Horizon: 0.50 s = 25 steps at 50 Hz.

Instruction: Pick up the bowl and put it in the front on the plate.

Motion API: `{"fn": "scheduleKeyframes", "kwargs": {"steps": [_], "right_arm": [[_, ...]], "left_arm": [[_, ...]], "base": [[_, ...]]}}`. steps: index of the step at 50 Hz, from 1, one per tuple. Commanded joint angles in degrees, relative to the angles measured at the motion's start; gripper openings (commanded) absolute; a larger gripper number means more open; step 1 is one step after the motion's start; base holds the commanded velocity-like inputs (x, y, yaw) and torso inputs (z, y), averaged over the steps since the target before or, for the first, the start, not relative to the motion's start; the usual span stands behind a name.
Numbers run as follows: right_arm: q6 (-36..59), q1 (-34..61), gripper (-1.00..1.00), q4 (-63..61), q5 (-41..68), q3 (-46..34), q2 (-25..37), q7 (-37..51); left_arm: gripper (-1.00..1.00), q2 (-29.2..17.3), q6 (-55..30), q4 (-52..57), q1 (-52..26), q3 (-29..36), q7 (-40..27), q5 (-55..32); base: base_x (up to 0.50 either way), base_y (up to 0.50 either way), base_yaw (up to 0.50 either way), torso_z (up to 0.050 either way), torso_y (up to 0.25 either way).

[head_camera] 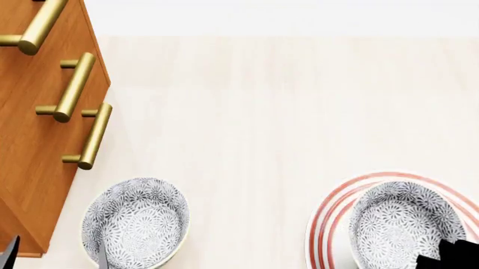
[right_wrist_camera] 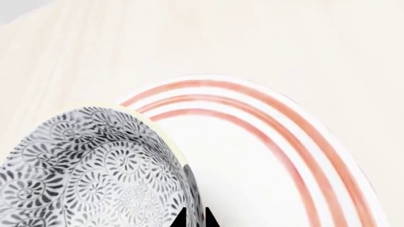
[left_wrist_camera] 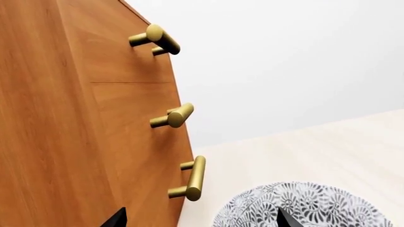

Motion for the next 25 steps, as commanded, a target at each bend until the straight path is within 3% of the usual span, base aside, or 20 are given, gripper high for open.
{"fn": "scheduleKeyframes", "kwargs": {"steps": [1,4,5,25], "right_arm": [[0.3,-1.8,-1.00,1.4,-2.4,-0.4,-2.9,-1.5],[0.1,-1.8,-1.00,1.4,-3.2,-0.4,-2.9,-1.3],[0.1,-1.8,1.00,0.8,-3.3,-0.4,-2.4,-1.3],[1.0,0.6,1.00,-4.6,-0.8,2.5,4.8,2.3]], "left_arm": [[1.00,0.8,1.3,-0.4,0.0,-1.2,0.9,0.6],[1.00,0.7,1.2,-0.4,0.0,-1.1,0.9,0.6],[1.00,0.7,1.2,-0.4,0.0,-1.1,0.9,0.5],[1.00,0.5,1.6,-0.6,0.1,-0.6,0.9,0.1]], "base": [[0.00,0.00,0.00,0.000,0.000],[0.00,0.00,0.00,0.000,0.000],[0.00,0.00,0.00,0.000,0.000],[0.00,0.00,0.00,0.000,0.000]]}}
